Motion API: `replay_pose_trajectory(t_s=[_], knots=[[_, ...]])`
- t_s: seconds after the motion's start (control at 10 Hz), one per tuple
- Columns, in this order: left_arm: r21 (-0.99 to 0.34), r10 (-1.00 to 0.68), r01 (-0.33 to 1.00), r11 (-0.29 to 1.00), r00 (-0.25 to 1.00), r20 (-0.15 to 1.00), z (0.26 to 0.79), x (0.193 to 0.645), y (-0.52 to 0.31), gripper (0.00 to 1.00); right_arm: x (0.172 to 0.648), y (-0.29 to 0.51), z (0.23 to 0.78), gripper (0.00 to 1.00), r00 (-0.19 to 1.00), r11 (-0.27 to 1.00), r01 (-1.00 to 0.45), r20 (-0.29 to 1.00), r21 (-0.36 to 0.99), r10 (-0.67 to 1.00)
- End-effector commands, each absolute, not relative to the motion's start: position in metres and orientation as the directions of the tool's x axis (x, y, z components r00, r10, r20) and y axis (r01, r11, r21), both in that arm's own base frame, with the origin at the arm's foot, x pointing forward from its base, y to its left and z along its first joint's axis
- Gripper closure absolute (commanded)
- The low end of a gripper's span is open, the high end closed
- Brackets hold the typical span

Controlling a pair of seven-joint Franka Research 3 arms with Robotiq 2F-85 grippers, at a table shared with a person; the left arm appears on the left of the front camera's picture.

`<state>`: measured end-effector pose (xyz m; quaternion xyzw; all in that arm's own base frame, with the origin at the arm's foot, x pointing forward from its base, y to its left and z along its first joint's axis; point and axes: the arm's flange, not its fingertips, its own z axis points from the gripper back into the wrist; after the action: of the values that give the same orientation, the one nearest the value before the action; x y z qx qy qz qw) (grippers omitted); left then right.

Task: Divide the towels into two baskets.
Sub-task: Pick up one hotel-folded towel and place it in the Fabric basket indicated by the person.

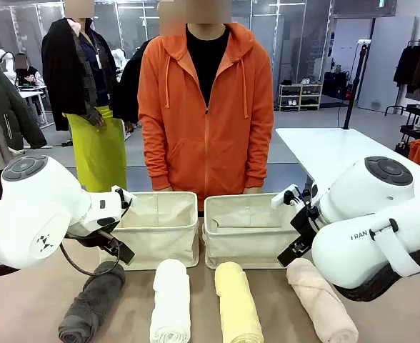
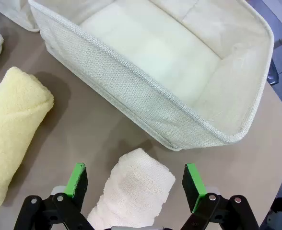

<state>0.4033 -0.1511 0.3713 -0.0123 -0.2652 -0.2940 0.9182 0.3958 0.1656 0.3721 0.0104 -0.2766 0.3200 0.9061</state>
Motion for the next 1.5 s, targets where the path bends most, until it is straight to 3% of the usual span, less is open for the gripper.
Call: replay_pose_trajectory(t_s=[0.0, 0.9, 1.1, 1.4], knots=[[0.133, -0.534, 0.547, 0.827, 0.686, 0.494, 0.371, 0.403, -0.151, 0.0, 0.396, 0.166, 0.372, 0.0, 0.642, 0.795, -0.586, 0.508, -0.158, 0.574], [0.133, -0.534, 0.547, 0.827, 0.686, 0.494, 0.371, 0.403, -0.151, 0.0, 0.396, 0.165, 0.372, 0.0, 0.642, 0.795, -0.585, 0.508, -0.159, 0.574], [0.127, -0.539, 0.559, 0.82, 0.676, 0.503, 0.382, 0.403, -0.151, 0.0, 0.393, 0.164, 0.403, 0.0, 0.669, 0.818, -0.563, 0.518, -0.118, 0.534], [-0.05, -0.488, 0.589, 0.806, 0.711, 0.506, 0.411, 0.399, -0.137, 0.0, 0.39, 0.156, 0.442, 0.0, 0.711, 0.83, -0.557, 0.524, 0.012, 0.469]])
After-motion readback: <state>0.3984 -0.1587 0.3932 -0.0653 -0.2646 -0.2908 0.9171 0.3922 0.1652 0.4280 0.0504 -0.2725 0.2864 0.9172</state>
